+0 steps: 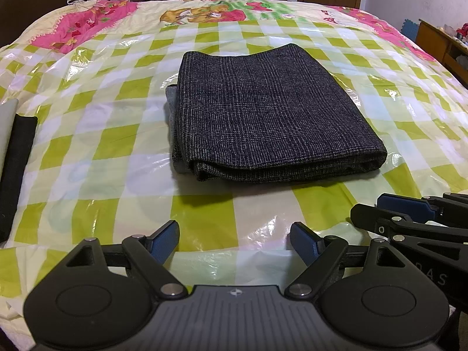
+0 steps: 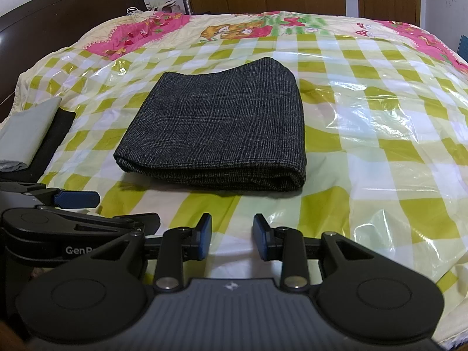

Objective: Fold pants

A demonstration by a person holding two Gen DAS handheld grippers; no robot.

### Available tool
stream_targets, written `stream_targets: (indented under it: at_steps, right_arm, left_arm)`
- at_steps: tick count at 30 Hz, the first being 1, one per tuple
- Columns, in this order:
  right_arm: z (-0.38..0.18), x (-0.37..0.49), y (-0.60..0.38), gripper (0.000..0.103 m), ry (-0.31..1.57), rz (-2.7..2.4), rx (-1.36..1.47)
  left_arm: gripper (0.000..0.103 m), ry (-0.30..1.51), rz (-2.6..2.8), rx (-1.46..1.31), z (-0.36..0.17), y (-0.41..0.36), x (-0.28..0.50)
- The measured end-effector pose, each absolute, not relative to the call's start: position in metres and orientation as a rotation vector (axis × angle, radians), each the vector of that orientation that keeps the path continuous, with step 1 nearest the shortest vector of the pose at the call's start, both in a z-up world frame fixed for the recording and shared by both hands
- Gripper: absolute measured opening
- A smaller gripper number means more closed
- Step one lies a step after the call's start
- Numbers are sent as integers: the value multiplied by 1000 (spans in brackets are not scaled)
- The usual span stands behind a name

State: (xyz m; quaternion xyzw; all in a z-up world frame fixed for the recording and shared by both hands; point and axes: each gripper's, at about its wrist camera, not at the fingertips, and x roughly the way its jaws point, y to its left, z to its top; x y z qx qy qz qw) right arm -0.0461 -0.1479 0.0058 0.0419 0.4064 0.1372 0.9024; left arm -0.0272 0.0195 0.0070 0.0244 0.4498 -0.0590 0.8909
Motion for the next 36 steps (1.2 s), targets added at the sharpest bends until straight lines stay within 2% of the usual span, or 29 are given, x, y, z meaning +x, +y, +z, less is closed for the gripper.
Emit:
stream_targets:
  at_steps: [36]
  right_arm:
    - [7, -47, -147, 32, 841, 282, 87]
  left_arm:
    - [91, 929, -122, 59, 10, 21, -28]
